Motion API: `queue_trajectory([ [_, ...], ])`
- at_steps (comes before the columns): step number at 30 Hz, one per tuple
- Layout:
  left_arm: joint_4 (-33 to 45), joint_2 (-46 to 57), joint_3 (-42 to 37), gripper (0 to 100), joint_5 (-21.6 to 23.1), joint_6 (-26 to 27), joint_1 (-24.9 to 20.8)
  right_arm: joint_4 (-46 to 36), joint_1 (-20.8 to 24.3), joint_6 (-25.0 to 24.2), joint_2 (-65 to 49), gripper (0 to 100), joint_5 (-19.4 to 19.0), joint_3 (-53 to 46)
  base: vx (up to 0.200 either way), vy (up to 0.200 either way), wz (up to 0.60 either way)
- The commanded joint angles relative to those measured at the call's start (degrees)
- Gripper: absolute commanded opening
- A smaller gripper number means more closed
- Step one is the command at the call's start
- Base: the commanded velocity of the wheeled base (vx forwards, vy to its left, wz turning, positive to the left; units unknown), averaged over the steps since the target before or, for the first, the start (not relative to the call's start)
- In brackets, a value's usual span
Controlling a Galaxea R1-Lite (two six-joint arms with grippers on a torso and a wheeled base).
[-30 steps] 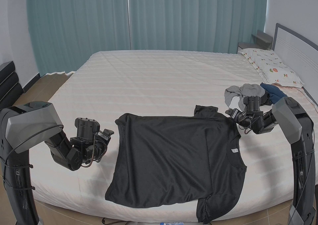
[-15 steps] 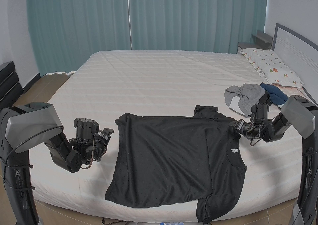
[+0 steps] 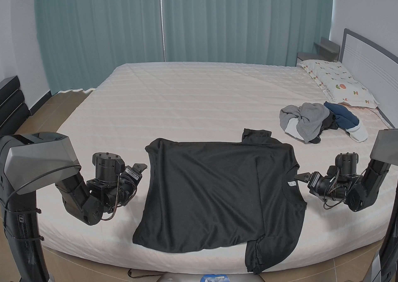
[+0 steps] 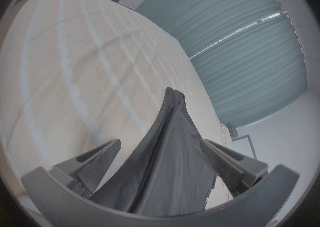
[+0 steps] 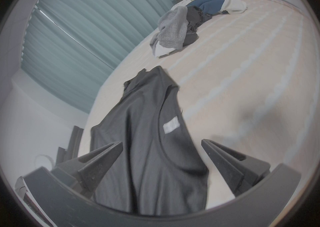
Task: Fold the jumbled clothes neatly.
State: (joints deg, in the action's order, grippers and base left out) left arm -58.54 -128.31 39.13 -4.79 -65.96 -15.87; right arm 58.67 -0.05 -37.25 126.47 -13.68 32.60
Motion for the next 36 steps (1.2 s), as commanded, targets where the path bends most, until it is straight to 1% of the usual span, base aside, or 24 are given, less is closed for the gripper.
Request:
queue_trajectory([
  [1,-0.9,0.5,-2.3,100,-0.7,3.6,-2.4,5.3,-0.7,-2.2,-4.7,100,-4.1,-8.6,-0.2,0.0,0.0],
  [4,-1.6,1.0,-6.6,100,-0.8,5.0,-2.4,5.4,-0.9,-2.3,-4.5,100,-4.6,-9.0,0.0,0.0,0.0],
  [9,-1.7,0.1,-9.9,100,-0.8,5.1,-2.7,5.5,-0.4,-2.5,-3.7,100,-5.0,-9.5,0.0,0.0,0.0],
  [14,-1.7,-0.5,-13.0,100,-0.9,8.3,-5.0,5.6,-0.3,-3.2,-3.0,100,-5.0,-9.7,0.0,0.0,0.0],
  [16,-1.8,-1.2,-13.2,100,-1.2,8.4,-6.5,5.8,-0.3,-3.2,-2.8,100,-5.0,-9.7,0.0,0.0,0.0],
  [18,-1.8,-1.7,-13.1,100,-2.3,8.4,-6.8,6.0,-0.2,-3.2,-2.7,100,-5.0,-9.9,0.0,0.0,0.0],
  [20,-1.8,-1.9,-12.9,100,-5.1,8.4,-7.5,6.1,-0.2,-3.1,-2.9,100,-5.0,-10.0,0.0,0.0,0.0],
  [24,-1.7,-2.6,-12.5,100,-5.8,8.4,-9.1,6.1,-0.2,-3.1,-3.0,100,-5.0,-10.1,0.0,0.0,0.0],
  [29,-1.7,-3.3,-11.4,100,-5.8,8.7,-9.3,6.1,-0.3,-3.1,-3.0,100,-5.0,-10.0,0.0,0.0,0.0],
  [30,-1.7,-3.3,-11.4,0,-5.8,8.7,-9.3,6.1,-0.3,-3.1,-3.0,100,-5.0,-10.0,0.0,0.0,0.0],
  [32,-1.7,-3.1,-12.0,0,-5.8,10.6,-9.3,6.1,-0.2,-2.8,-3.0,100,-4.8,-10.1,0.0,0.0,0.0],
  [36,-1.3,-3.3,-12.6,0,-6.0,11.3,-9.3,6.1,-0.2,-2.5,-2.7,100,-4.5,-10.2,0.0,0.0,0.0],
])
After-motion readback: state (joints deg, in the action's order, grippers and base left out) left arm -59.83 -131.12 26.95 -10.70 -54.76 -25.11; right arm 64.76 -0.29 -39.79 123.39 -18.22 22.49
